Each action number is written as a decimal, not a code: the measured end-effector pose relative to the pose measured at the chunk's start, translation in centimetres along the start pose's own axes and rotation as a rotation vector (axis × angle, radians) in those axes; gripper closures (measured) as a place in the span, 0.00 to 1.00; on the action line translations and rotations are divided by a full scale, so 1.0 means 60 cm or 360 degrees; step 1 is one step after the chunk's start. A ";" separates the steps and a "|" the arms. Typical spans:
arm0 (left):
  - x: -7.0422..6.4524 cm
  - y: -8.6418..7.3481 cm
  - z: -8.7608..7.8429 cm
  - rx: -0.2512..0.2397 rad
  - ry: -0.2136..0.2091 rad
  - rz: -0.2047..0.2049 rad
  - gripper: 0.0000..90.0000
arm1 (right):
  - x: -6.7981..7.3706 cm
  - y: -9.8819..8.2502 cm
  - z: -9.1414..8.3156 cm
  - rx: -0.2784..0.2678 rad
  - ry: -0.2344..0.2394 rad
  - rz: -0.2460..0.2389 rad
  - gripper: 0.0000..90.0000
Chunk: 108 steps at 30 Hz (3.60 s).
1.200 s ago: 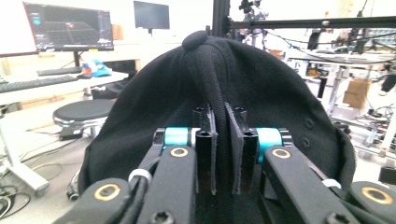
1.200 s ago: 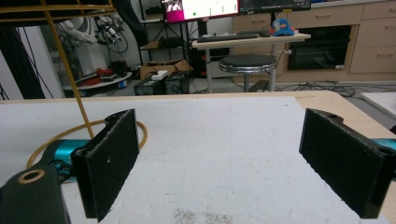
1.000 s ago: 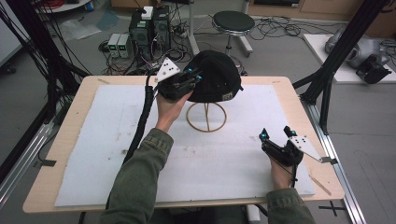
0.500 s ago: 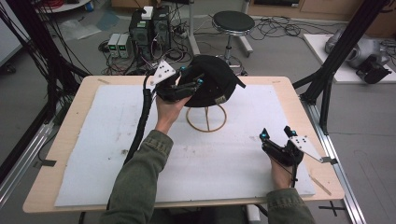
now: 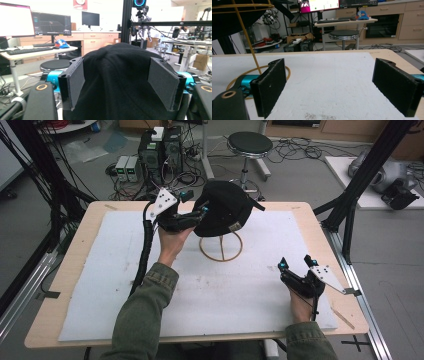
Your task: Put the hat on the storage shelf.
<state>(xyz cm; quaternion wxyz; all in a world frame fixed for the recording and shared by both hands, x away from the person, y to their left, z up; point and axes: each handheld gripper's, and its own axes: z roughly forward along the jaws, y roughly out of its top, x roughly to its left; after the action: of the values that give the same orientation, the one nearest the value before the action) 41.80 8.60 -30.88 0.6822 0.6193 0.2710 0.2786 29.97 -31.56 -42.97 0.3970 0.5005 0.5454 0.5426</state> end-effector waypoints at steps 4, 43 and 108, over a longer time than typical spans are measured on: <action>0.006 0.002 -0.018 -0.0008 0.0037 -0.0003 0.32 | 0.000 0.000 0.000 0.0002 0.0001 0.0002 0.13; 0.075 -0.030 -0.242 0.0018 0.0596 0.0009 0.26 | 0.005 0.001 0.004 -0.0003 -0.0009 -0.0026 0.12; 0.037 -0.165 -0.405 0.0089 0.1124 0.0123 0.24 | 0.007 -0.007 -0.001 -0.0006 -0.0050 -0.0017 0.12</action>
<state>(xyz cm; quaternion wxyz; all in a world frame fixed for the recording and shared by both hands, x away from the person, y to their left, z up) 26.43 26.26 -42.87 0.5183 0.5130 0.4740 0.4935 29.80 -31.11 -43.32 0.4092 0.5053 0.5408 0.5336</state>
